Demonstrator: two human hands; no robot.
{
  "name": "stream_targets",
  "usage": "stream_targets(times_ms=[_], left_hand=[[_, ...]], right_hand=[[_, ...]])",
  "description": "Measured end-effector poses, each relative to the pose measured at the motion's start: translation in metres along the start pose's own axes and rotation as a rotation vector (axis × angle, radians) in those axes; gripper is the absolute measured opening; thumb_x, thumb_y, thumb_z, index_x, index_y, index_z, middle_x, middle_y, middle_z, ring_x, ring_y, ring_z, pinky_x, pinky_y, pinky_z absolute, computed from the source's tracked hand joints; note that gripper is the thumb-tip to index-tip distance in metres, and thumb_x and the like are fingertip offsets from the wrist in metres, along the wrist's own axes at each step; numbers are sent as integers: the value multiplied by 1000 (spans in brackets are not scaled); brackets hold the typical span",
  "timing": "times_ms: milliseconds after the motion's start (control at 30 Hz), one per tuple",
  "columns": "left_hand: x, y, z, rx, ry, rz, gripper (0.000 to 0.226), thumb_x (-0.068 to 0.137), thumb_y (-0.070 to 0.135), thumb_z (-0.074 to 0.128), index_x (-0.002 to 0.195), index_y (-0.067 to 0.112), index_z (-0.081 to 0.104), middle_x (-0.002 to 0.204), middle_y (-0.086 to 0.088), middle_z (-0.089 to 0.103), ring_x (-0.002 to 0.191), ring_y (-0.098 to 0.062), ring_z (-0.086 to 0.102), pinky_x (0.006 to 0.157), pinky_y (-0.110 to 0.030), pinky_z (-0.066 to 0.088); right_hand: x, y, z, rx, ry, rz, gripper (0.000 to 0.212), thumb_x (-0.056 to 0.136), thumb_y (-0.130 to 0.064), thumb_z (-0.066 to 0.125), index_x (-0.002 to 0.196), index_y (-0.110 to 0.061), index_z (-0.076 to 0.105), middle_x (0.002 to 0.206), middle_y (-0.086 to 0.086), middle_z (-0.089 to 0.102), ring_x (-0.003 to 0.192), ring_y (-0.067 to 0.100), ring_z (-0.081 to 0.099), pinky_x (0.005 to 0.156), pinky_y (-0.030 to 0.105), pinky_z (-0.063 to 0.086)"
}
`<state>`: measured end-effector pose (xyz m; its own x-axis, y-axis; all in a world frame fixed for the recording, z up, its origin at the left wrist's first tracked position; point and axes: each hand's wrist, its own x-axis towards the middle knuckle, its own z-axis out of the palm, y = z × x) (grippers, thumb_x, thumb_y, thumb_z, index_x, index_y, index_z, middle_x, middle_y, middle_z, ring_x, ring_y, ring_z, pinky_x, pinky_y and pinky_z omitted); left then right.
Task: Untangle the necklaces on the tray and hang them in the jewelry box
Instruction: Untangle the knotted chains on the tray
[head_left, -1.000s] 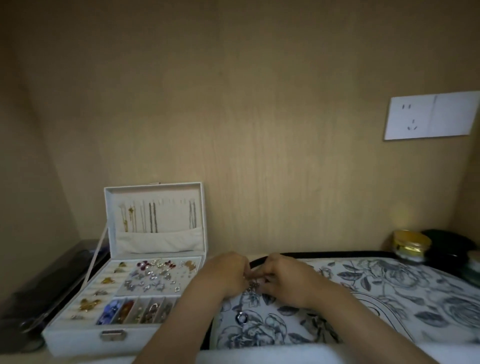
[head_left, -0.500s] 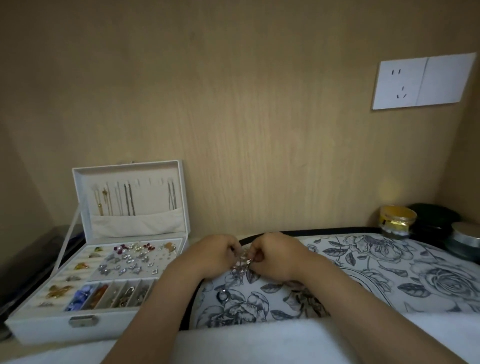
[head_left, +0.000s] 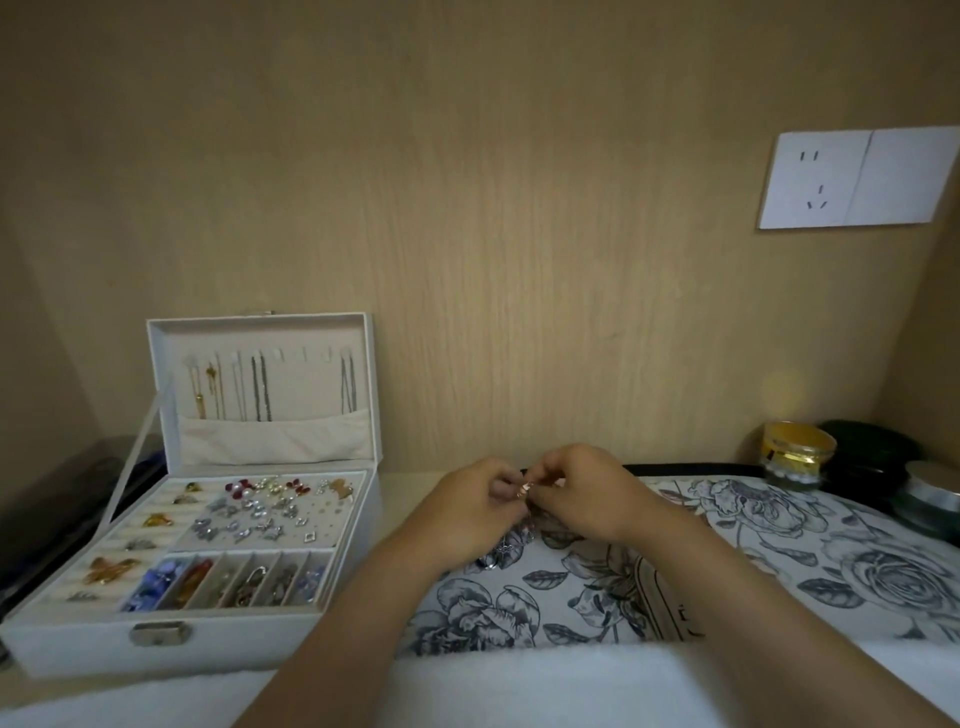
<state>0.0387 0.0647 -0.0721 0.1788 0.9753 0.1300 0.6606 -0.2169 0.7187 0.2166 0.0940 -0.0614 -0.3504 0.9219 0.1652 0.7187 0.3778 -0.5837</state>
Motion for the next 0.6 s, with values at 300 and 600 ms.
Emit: stream_targets(times_ms=[300, 600], left_hand=[[1, 10, -10, -123, 67, -76, 25, 96, 17, 52, 108, 32, 68, 74, 9, 66, 48, 2, 52, 49, -17, 39], [-1, 17, -22, -238, 117, -154, 24, 89, 13, 63, 84, 33, 76, 82, -1, 76, 69, -19, 62, 64, -32, 46]], right_hand=[[-4, -12, -3, 461, -56, 141, 17, 97, -19, 60, 104, -16, 75, 46, -16, 50, 48, 6, 49, 51, 26, 48], [-7, -12, -16, 331, -158, 148, 20, 92, -30, 72, 89, -11, 75, 58, -6, 58, 47, 8, 45, 47, 21, 40]])
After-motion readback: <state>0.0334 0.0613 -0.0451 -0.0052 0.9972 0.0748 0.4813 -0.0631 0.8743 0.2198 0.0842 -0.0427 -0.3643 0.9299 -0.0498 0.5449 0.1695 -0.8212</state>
